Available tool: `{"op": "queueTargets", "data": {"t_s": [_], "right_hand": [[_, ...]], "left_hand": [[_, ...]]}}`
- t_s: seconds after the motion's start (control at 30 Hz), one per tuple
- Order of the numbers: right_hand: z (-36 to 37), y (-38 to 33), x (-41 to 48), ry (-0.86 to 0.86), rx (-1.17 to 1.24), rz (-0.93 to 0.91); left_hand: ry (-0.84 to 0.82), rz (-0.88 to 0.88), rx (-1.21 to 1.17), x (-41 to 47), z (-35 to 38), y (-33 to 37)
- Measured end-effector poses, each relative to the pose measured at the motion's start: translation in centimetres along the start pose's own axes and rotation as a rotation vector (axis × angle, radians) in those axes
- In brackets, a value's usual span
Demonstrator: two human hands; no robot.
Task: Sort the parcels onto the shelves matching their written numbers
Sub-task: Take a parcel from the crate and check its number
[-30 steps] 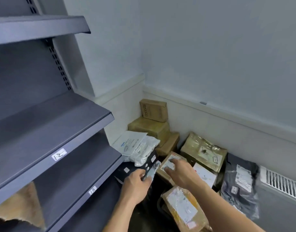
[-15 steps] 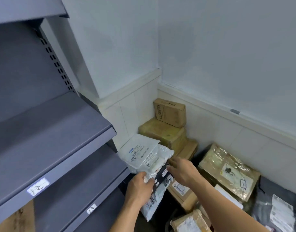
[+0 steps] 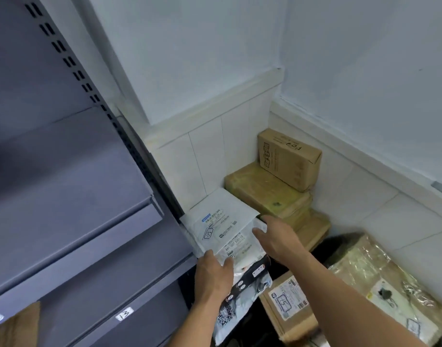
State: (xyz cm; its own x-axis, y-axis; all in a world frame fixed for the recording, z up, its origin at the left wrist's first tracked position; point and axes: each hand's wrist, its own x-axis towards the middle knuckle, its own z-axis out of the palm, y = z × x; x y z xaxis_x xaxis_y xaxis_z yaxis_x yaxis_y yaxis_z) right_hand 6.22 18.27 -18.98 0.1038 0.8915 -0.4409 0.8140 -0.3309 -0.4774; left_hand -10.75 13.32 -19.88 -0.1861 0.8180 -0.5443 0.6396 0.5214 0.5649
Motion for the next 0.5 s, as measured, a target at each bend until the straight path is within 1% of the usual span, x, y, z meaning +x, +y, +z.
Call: {"op": "queueTargets", "data": {"t_s": [0.13, 0.33, 0.4, 0.5], "right_hand": [[1.3, 0.1, 3.9, -0.031, -0.039, -0.056], [3.5, 0.7, 8.9, -0.064, -0.048, -0.11], [4.1, 0.8, 9.7, -0.082, -0.04, -0.111], [4.4, 1.0, 9.8, -0.051, -0.045, -0.109]], "left_hand": [[0.116, -0.105, -0.057, 2.2, 1.6, -0.1], [0.184, -0.242, -0.074, 5.3, 3.4, 0.0], [0.208, -0.272, -0.061, 5.8, 3.7, 0.0], [0.266, -0.277, -0.048, 5.9, 4.2, 0.0]]}}
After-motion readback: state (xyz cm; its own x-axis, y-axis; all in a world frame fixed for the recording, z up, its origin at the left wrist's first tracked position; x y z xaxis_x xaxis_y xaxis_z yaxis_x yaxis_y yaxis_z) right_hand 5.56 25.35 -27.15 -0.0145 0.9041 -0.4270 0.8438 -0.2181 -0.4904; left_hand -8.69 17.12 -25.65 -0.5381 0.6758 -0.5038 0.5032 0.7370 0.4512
